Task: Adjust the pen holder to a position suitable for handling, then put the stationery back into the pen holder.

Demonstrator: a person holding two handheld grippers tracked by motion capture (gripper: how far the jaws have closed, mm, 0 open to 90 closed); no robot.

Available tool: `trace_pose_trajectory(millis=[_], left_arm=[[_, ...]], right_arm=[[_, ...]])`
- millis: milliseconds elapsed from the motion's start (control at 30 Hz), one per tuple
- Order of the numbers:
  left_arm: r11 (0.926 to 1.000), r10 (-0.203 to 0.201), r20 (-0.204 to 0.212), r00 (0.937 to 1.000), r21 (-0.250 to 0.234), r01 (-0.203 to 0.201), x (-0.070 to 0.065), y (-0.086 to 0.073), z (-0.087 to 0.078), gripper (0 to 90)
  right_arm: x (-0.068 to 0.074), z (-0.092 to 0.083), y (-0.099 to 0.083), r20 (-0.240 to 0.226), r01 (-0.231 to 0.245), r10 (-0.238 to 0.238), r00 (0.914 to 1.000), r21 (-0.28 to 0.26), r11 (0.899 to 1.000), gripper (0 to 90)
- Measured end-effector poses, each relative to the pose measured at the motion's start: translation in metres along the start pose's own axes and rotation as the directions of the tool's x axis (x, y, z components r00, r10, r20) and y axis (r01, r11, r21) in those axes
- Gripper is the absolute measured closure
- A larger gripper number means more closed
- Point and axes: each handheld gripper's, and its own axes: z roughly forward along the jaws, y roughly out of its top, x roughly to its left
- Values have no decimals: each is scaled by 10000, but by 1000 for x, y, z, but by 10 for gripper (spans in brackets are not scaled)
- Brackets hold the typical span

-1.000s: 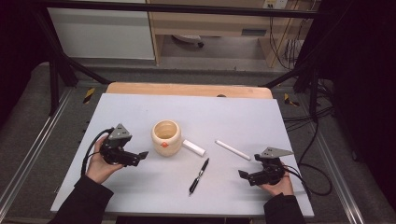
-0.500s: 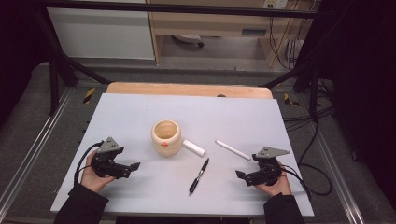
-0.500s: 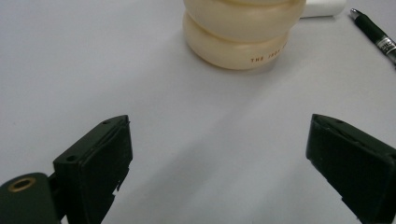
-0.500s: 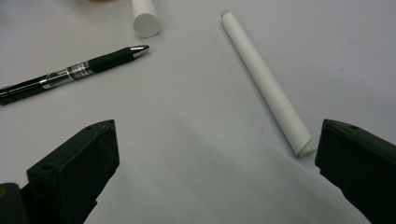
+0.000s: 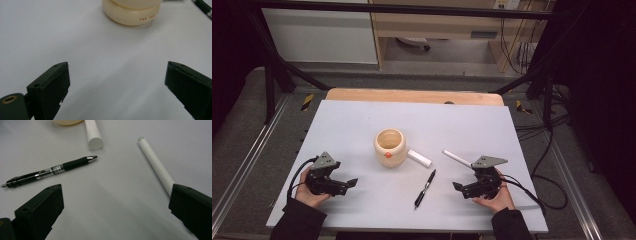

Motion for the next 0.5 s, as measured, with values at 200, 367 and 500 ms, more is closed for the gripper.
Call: trace_pose_trajectory(millis=[200,367,500], left_arm=[[10000,-34,14,10000,-15,34,0,-3,0,59],[10000,-44,15,10000,-50,44,1,-3,-1,59],[9999,-61,19,10000,-92,62,2,-4,0,59]], right_arm=[[10,9,9,-97,414,-413,9991,93,9991,5],[13,16,16,-153,423,-421,9990,126,9990,16],[16,22,24,-225,589,-587,9980,86,9982,10]])
